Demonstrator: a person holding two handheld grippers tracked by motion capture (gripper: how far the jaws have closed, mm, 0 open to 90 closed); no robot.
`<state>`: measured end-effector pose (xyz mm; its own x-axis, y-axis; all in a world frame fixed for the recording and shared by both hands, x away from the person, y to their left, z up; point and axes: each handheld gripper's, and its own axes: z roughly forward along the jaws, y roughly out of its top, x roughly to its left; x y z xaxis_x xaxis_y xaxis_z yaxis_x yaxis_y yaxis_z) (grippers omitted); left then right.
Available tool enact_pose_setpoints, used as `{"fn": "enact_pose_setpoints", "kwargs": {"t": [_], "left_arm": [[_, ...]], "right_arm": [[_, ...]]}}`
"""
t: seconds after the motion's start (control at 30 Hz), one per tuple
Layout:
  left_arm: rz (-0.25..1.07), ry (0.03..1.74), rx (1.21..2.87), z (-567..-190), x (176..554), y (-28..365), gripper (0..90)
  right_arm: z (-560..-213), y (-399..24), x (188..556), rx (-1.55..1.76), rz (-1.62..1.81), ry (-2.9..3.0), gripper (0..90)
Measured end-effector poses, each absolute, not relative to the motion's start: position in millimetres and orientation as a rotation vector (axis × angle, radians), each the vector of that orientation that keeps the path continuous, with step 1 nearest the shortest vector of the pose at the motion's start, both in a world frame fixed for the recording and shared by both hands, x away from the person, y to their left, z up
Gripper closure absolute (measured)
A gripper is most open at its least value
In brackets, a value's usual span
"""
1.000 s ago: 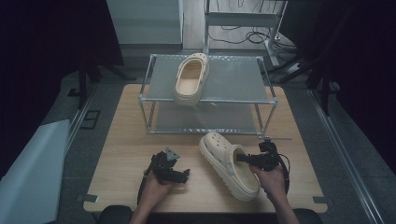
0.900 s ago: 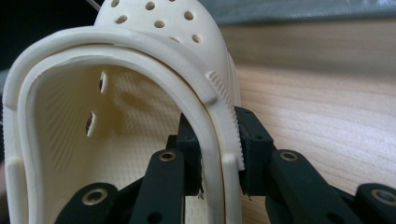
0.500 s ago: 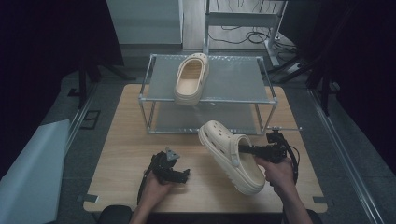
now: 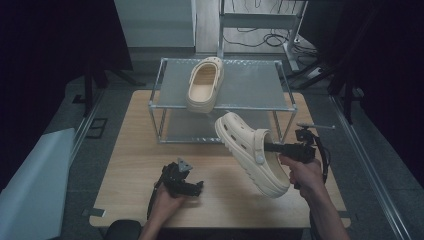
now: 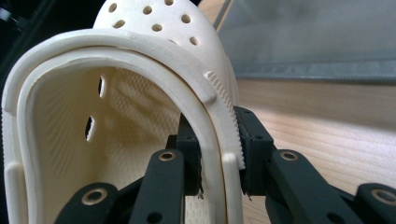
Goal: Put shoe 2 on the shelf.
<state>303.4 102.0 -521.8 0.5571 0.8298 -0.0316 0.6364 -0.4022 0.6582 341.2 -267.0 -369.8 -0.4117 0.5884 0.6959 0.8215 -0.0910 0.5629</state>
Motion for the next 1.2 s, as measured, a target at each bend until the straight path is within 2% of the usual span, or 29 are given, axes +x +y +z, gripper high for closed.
{"fn": "enact_pose_setpoints", "kwargs": {"t": [0.63, 1.2], "left_arm": [[0.402, 1.173, 2.162, -522, 304, 101, 0.0], [0.4, 1.172, 2.166, -522, 304, 101, 0.0]], "right_arm": [[-322, -270, 380, -1.713, -1.618, -1.769, 74.1], [-306, -261, 436, -1.915, -1.657, -1.621, 73.9]]}}
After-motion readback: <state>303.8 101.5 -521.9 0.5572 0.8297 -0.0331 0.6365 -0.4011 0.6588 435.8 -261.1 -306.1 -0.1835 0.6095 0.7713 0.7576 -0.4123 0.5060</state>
